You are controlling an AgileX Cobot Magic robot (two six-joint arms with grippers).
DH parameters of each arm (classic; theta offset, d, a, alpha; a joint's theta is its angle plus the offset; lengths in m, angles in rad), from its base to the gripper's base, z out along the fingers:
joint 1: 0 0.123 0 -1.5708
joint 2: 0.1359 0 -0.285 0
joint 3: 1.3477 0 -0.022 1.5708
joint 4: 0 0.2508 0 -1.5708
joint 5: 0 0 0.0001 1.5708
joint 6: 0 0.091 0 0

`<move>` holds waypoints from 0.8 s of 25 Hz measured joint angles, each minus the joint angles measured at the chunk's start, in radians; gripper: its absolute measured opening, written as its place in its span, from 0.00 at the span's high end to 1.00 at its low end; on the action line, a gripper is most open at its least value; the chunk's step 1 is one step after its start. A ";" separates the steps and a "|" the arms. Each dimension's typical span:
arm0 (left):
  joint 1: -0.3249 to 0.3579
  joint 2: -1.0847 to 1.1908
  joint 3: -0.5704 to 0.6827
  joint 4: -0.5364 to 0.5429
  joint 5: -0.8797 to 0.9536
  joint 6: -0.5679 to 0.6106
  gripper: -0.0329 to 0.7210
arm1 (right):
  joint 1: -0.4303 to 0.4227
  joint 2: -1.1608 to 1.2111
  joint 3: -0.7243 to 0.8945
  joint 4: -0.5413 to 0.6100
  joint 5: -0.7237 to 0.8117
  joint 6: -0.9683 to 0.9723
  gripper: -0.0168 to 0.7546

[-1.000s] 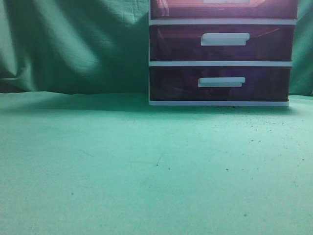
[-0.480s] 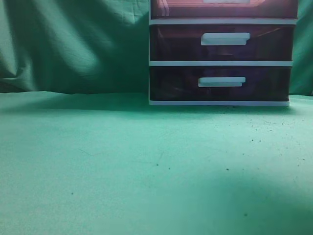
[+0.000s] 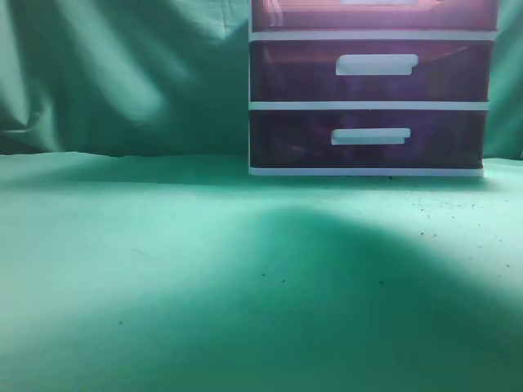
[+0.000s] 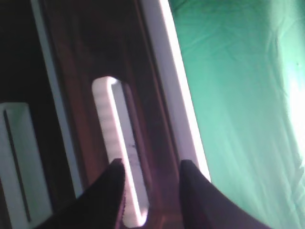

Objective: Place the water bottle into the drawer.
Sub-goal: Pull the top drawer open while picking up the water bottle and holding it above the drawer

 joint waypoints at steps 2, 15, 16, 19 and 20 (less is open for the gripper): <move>0.000 0.000 0.000 -0.002 0.001 0.000 0.56 | 0.000 0.028 -0.017 -0.020 0.000 0.000 0.68; 0.000 0.000 0.000 -0.004 0.002 0.000 0.56 | 0.000 0.154 -0.127 -0.071 -0.002 -0.046 0.68; 0.000 0.000 0.000 -0.004 0.005 0.000 0.56 | 0.000 0.156 -0.127 -0.071 -0.002 -0.047 0.74; 0.000 0.004 0.000 -0.004 0.019 0.000 0.56 | 0.000 0.156 -0.132 -0.086 0.000 -0.092 0.87; 0.000 0.009 0.000 -0.004 0.026 0.000 0.56 | 0.000 0.156 -0.132 -0.086 0.004 -0.107 0.85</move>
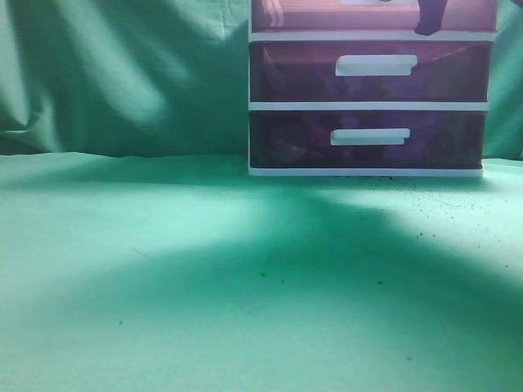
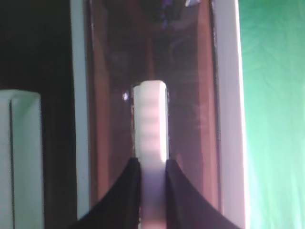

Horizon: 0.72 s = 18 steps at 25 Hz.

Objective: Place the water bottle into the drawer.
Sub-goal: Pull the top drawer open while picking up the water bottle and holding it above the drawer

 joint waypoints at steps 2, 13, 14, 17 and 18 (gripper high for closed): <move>0.000 0.006 0.000 0.000 0.006 0.000 0.56 | 0.000 0.000 -0.002 -0.001 0.009 -0.011 0.85; 0.000 0.010 0.000 0.000 0.006 0.000 0.56 | 0.002 -0.213 0.259 -0.006 -0.006 -0.021 0.85; 0.000 0.010 0.000 0.000 0.006 0.000 0.56 | 0.004 -0.238 0.291 -0.006 -0.011 -0.021 0.85; 0.000 0.010 0.000 0.000 -0.002 0.000 0.56 | 0.021 -0.321 0.391 0.000 -0.022 -0.019 0.85; 0.000 0.010 0.000 0.000 -0.007 0.000 0.56 | 0.030 -0.339 0.421 0.002 -0.024 -0.016 0.85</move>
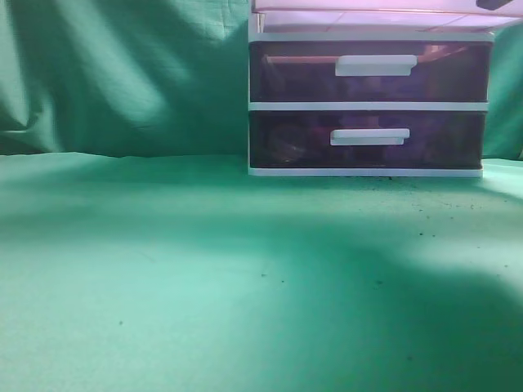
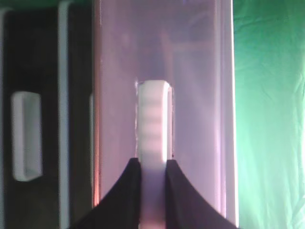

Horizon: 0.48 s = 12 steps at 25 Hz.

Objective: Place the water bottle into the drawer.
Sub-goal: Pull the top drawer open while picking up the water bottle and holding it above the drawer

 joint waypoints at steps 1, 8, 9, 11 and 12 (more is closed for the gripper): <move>0.000 0.000 0.000 -0.002 -0.005 0.000 0.56 | 0.012 -0.016 0.024 0.002 -0.002 0.002 0.85; 0.000 0.000 -0.008 -0.004 -0.062 0.000 0.56 | 0.047 -0.038 0.072 0.026 -0.009 0.002 0.85; 0.000 0.002 -0.019 -0.005 -0.072 0.000 0.56 | 0.047 -0.038 0.072 0.030 -0.009 -0.006 0.85; 0.000 0.004 -0.071 -0.005 -0.097 0.000 0.56 | 0.047 -0.038 0.072 0.036 -0.009 -0.018 0.85; 0.000 0.009 -0.101 -0.003 -0.123 0.000 0.56 | 0.047 -0.038 0.072 0.037 -0.009 -0.020 0.85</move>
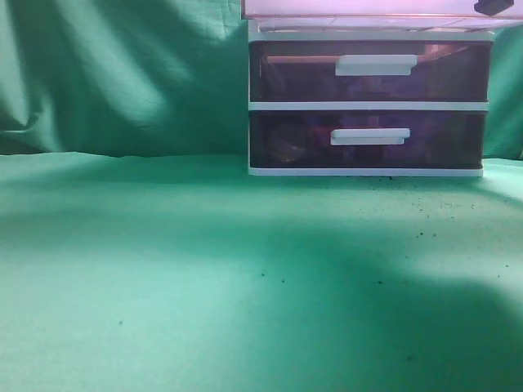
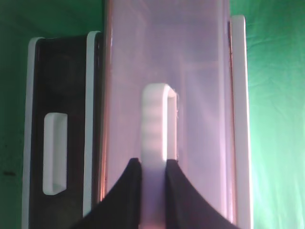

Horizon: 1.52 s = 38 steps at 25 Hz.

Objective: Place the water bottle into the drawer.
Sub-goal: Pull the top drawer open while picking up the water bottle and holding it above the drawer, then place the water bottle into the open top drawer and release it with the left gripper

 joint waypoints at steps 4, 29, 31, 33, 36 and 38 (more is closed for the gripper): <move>0.000 0.056 -0.193 0.028 -0.175 0.000 0.56 | 0.000 0.000 0.000 0.002 0.002 -0.004 0.85; 0.000 0.825 -0.730 0.182 -0.237 0.000 0.56 | 0.000 -0.002 0.000 -0.007 0.013 0.076 0.85; 0.002 0.829 -0.731 0.175 -0.235 0.000 0.51 | 0.000 -0.002 0.000 -0.007 0.013 0.076 0.85; 0.006 0.832 -0.733 0.146 -0.233 0.000 0.39 | 0.000 -0.002 0.000 -0.007 0.013 0.077 0.85; 0.006 0.832 -0.737 0.128 -0.247 0.000 0.14 | 0.000 -0.002 0.001 -0.009 0.018 0.078 0.85; 0.006 0.832 -0.737 0.126 -0.288 0.000 0.10 | 0.000 -0.002 0.001 -0.009 0.016 0.082 0.85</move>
